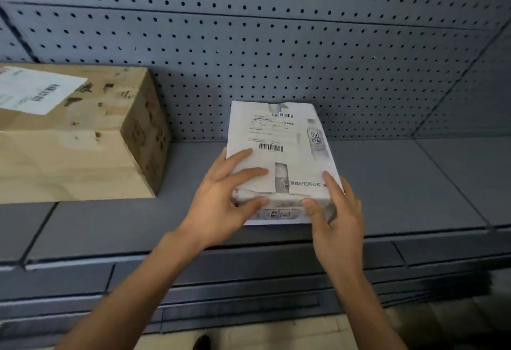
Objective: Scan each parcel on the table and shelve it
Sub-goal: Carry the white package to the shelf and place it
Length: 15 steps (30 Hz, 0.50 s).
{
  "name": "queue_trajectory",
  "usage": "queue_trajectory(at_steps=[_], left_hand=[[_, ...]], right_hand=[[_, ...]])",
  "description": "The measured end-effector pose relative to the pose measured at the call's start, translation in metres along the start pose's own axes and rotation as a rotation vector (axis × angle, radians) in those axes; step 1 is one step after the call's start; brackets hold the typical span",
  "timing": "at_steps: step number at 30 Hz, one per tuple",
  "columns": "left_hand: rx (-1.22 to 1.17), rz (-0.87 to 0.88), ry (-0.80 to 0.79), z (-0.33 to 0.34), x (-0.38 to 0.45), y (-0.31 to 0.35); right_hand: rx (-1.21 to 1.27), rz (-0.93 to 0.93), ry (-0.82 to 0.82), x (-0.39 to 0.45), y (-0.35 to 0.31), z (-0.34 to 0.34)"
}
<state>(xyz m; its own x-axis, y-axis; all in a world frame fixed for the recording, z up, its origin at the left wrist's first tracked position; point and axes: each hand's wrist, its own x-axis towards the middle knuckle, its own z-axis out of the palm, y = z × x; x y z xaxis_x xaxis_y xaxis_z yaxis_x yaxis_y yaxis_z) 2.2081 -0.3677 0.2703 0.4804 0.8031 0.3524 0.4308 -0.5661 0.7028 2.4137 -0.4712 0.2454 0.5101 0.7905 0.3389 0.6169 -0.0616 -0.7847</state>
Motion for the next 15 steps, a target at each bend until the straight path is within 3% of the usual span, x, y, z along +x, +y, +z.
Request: queue_trajectory(at_steps=[5,11,15], left_hand=[[0.021,-0.071,0.054,0.019,-0.006,0.015],[0.027,-0.105,0.097,0.024,-0.012,0.025],[0.031,-0.104,0.081,0.023,-0.01,0.026]], right_hand=[[0.057,-0.114,-0.089,0.016,0.024,-0.015],[-0.071,-0.367,-0.236,0.031,0.029,-0.023],[-0.086,-0.4,-0.247,0.034,0.03,-0.023]])
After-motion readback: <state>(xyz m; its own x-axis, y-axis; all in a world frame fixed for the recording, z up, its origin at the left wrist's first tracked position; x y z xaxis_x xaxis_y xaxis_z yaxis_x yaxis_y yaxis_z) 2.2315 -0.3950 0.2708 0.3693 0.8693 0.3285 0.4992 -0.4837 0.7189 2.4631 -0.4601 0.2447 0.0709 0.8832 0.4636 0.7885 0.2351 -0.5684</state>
